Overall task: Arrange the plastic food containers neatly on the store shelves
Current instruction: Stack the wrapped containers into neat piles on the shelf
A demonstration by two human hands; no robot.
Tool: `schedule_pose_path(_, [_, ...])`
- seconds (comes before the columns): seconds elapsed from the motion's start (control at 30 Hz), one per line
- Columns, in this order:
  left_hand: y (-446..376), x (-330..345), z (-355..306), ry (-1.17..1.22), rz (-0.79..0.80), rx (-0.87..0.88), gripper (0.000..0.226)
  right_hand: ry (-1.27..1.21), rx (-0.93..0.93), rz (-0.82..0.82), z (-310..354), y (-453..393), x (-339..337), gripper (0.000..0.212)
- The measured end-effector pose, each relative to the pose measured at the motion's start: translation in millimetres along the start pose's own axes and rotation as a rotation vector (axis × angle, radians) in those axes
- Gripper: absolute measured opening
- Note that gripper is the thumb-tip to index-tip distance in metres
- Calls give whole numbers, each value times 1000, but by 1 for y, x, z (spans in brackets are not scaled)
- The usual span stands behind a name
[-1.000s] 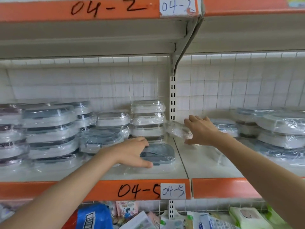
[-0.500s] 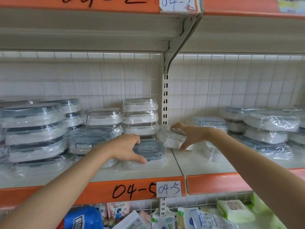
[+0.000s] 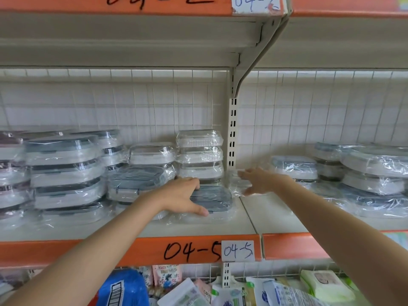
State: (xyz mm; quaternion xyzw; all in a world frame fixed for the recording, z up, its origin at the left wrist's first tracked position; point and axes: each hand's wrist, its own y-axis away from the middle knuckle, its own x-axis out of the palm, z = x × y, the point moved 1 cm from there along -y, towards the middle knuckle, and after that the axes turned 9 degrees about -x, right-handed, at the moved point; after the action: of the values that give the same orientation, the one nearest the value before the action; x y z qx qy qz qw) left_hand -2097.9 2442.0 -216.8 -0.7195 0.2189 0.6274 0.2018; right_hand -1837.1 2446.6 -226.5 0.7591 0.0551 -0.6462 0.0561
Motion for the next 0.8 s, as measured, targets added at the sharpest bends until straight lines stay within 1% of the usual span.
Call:
schedule_pose_path(0.03, [1, 1, 0, -15, -1, 4, 78, -8, -6, -1, -1, 1, 0, 72])
schedule_pose_path(0.1, [1, 2, -2, -45, -3, 9, 77, -42, -26, -59, -3, 5, -5, 72])
schedule_pose_path(0.2, [1, 3, -8, -46, -18, 29, 77, -86, -43, -232, -12, 17, -19, 66])
schedule_pose_path(0.27, [0, 4, -18, -8, -50, 55, 79, -102, -10, -321, -26, 28, -29, 63])
schedule_pose_path(0.33, [-3, 4, -32, 31, -88, 88, 80, -121, 75, -366, -45, 40, -37, 65])
schedule_pose_path(0.4, [-6, 5, -46, 51, -112, 124, 78, -117, 187, -335, -65, 52, -39, 69])
schedule_pose_path(0.47, [-10, 8, -61, 63, -123, 159, 77, -112, 270, -233, -81, 65, -33, 72])
schedule_pose_path(0.53, [-15, 10, -76, 91, -146, 185, 76, -151, 303, -159, -90, 75, -25, 79])
schedule_pose_path(0.6, [-22, 12, -94, 141, -178, 207, 75, -237, 289, -179, -97, 83, -25, 82])
schedule_pose_path(0.7, [-39, 17, -123, 223, -214, 233, 71, -359, 213, -241, -104, 94, -34, 67])
schedule_pose_path(0.8, [-64, 21, -151, 253, -239, 235, 71, -322, 173, -291, -110, 105, -38, 54])
